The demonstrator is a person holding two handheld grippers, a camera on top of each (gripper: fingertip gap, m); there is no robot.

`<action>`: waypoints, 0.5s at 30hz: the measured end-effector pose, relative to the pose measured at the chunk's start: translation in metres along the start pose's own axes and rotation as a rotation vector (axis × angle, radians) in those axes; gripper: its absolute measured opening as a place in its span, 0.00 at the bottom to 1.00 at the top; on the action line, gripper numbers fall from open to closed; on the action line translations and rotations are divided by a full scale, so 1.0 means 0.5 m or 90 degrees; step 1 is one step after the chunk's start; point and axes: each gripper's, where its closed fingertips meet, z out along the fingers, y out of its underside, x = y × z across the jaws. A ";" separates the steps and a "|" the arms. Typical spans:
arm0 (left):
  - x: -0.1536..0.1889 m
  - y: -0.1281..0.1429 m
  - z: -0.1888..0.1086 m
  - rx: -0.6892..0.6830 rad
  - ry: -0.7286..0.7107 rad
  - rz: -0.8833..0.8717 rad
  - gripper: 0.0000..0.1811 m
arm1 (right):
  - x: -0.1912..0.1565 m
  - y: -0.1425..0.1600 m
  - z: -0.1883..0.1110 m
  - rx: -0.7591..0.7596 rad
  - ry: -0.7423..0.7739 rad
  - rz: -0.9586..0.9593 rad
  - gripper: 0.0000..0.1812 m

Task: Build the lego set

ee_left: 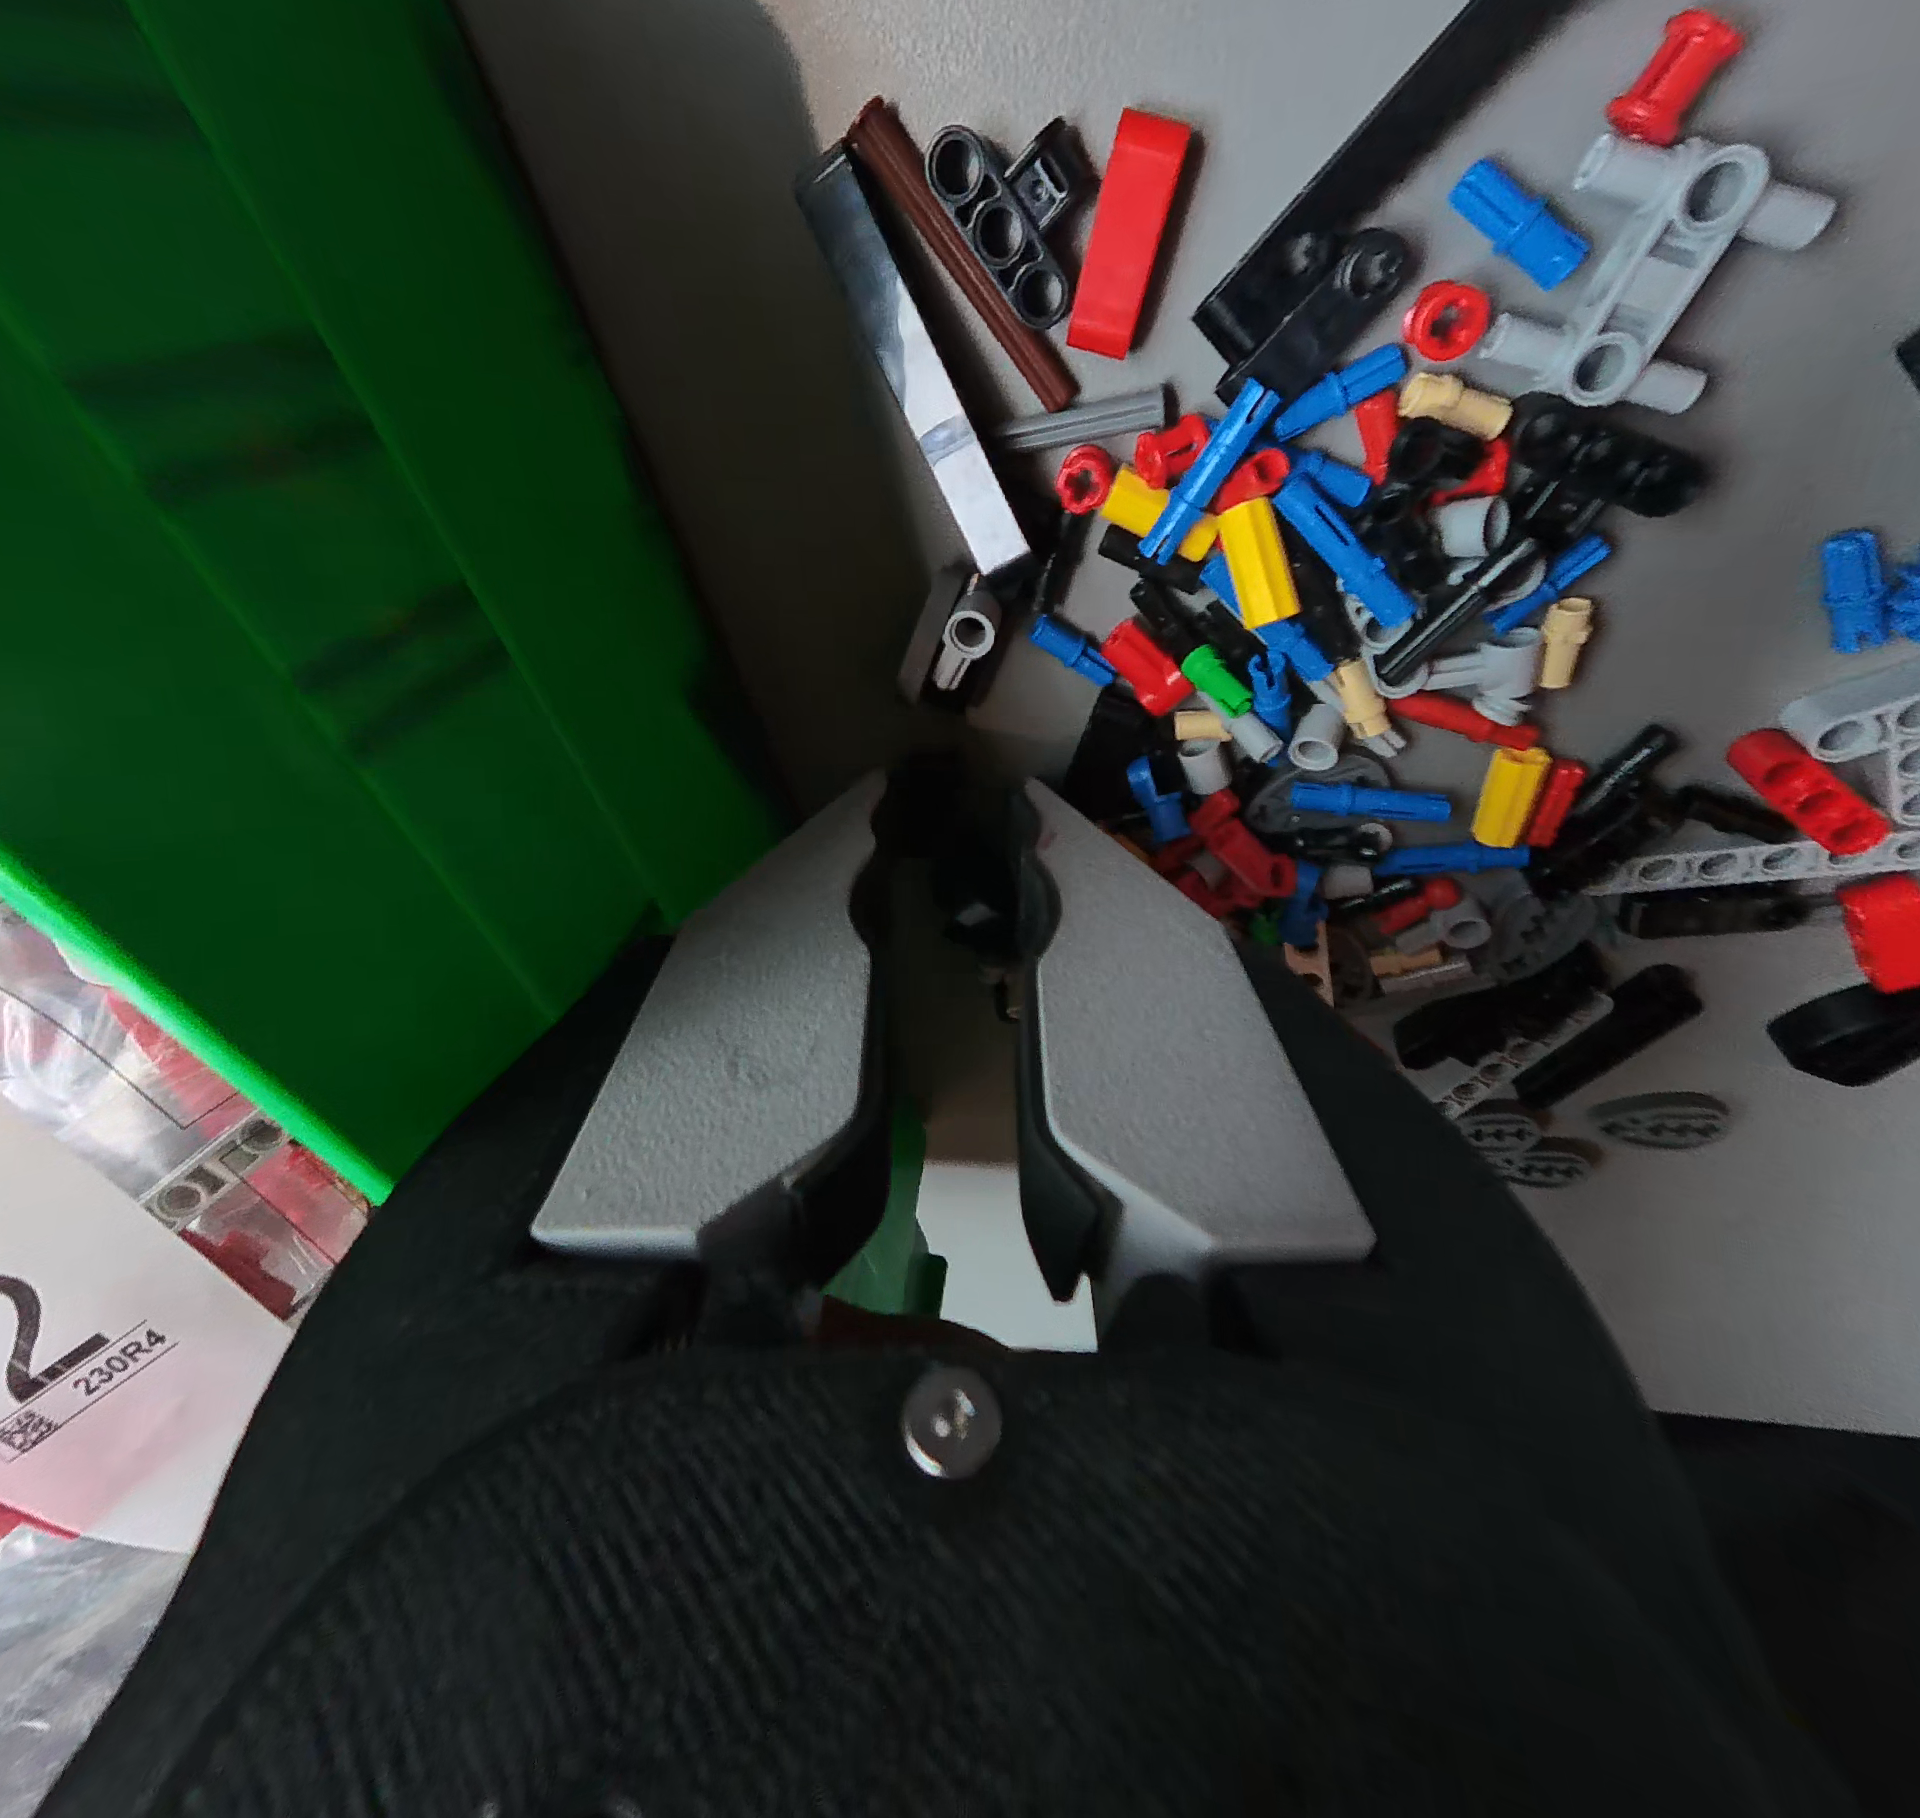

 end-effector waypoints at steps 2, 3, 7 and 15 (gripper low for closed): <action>-0.002 0.001 0.000 0.001 -0.007 0.004 0.11 | -0.001 0.000 0.000 -0.001 0.000 -0.001 0.00; -0.003 0.002 0.000 -0.002 -0.012 0.009 0.11 | -0.001 0.000 0.000 -0.001 -0.001 -0.001 0.00; -0.020 0.013 0.001 -0.017 -0.068 0.043 0.13 | -0.002 -0.001 0.000 0.001 -0.002 -0.002 0.00; -0.011 0.010 0.005 0.002 -0.040 0.057 0.04 | -0.003 0.001 0.001 -0.002 -0.003 -0.001 0.00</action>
